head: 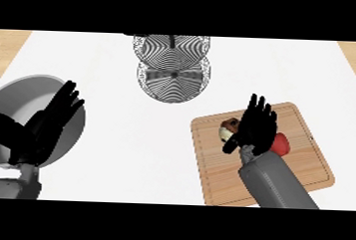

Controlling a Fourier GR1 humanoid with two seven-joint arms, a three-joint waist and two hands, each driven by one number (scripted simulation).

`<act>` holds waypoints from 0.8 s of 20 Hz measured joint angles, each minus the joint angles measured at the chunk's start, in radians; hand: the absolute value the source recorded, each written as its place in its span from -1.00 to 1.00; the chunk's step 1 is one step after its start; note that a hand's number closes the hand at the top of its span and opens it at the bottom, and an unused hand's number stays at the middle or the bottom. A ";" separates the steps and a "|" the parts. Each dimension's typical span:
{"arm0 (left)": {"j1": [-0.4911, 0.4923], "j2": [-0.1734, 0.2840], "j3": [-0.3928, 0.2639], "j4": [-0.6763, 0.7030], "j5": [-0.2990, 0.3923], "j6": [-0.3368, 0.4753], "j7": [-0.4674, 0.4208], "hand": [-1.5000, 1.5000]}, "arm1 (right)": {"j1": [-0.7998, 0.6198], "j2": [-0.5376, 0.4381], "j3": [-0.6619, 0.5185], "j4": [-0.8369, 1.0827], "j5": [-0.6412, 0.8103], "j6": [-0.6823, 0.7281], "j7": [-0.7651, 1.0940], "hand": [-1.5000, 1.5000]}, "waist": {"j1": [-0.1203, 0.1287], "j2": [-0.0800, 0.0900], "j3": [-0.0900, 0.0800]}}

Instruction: Pick the cupcake from the cutting board and place it in the tiered basket

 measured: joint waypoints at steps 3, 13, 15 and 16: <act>0.004 -0.005 0.008 -0.002 -0.008 -0.005 0.005 0.00 | 0.035 0.024 -0.017 -0.003 0.000 0.018 -0.009 1.00 | -0.001 -0.001 0.000; 0.005 -0.029 0.023 -0.008 -0.032 -0.022 0.024 0.00 | 0.029 0.057 -0.062 0.058 -0.022 0.102 -0.074 1.00 | 0.003 -0.008 -0.005; 0.011 -0.029 0.030 -0.012 -0.032 -0.035 0.022 0.00 | 0.027 0.054 -0.059 0.063 -0.003 0.111 -0.084 1.00 | 0.003 -0.009 -0.006; 0.009 -0.031 0.035 -0.008 -0.032 -0.039 0.021 0.00 | 0.024 0.056 -0.055 0.066 0.011 0.115 -0.086 1.00 | 0.003 -0.009 -0.006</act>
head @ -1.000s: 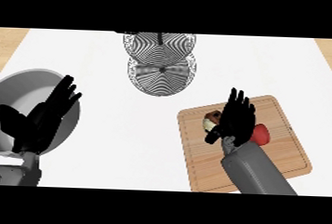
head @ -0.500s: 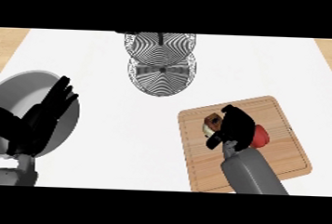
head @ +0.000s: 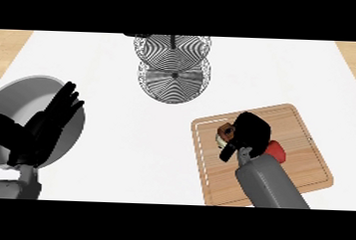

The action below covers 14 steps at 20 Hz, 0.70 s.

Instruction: Pick the cupcake from the cutting board and place it in the tiered basket

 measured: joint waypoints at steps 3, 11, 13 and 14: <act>0.003 -0.003 0.008 -0.003 -0.002 -0.008 0.005 0.00 | -0.011 0.010 0.024 0.000 0.073 -0.008 0.006 1.00 | 0.000 0.002 0.001; 0.029 -0.006 0.029 -0.010 -0.010 -0.026 -0.019 0.00 | 0.178 -0.238 0.018 -0.250 0.075 -0.046 -0.212 1.00 | -0.019 0.003 0.006; 0.037 -0.010 0.028 -0.023 -0.013 -0.017 -0.005 0.00 | 0.216 -0.285 -0.003 -0.333 0.070 -0.093 -0.259 1.00 | -0.022 0.003 0.006; 0.041 -0.011 0.029 -0.029 -0.014 -0.013 0.000 0.00 | 0.231 -0.296 -0.011 -0.371 0.070 -0.126 -0.277 1.00 | -0.023 0.003 0.006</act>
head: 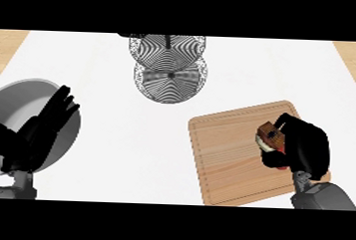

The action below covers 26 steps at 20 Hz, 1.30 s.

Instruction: Pick the cupcake from the cutting board and place it in the tiered basket

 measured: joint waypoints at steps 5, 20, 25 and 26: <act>-0.005 -0.001 0.003 0.003 -0.004 -0.001 0.004 0.00 | -0.005 0.014 -0.048 -0.199 -0.055 -0.122 -0.064 1.00 | -0.003 0.000 0.000; -0.042 -0.031 0.009 0.033 -0.029 -0.029 -0.003 0.00 | -0.415 0.188 -0.028 -0.365 -0.121 0.171 0.131 1.00 | 0.029 0.007 -0.001; -0.036 -0.045 0.006 0.025 -0.038 -0.036 -0.010 0.00 | -0.616 0.294 -0.042 -0.146 -0.094 0.161 0.156 1.00 | 0.036 0.008 0.000; -0.039 -0.050 0.002 0.023 -0.046 -0.029 -0.006 0.00 | -0.663 0.309 -0.055 -0.091 -0.097 0.155 0.161 1.00 | 0.038 0.009 0.000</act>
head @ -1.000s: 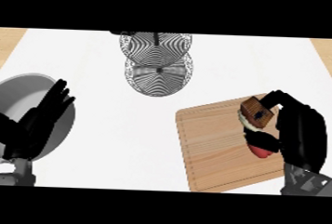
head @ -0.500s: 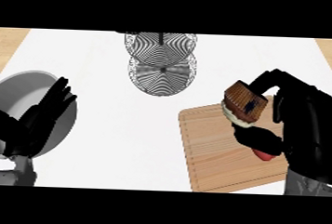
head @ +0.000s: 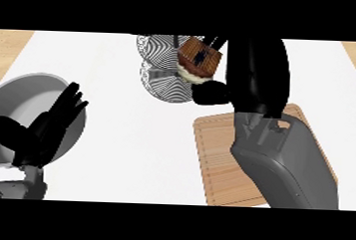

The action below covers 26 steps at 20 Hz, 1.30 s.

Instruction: Pick the cupcake from the cutting board and place it in the tiered basket

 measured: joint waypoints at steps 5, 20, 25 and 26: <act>-0.006 0.000 0.012 0.005 -0.005 -0.010 0.001 0.00 | -0.158 0.039 -0.013 0.223 -0.017 -0.092 0.020 1.00 | 0.002 0.001 0.000; -0.019 -0.021 0.024 0.007 -0.026 -0.023 0.018 0.00 | -0.381 0.056 -0.023 0.746 -0.142 -0.321 -0.045 1.00 | 0.006 0.004 0.000; -0.018 -0.038 0.018 0.000 -0.044 -0.013 0.024 0.00 | -0.411 0.057 0.008 0.878 -0.153 -0.419 -0.079 1.00 | 0.008 0.004 -0.001; -0.018 -0.038 0.019 0.001 -0.043 -0.018 0.021 0.00 | -0.432 0.056 0.020 0.907 -0.160 -0.434 -0.072 1.00 | 0.012 0.005 0.000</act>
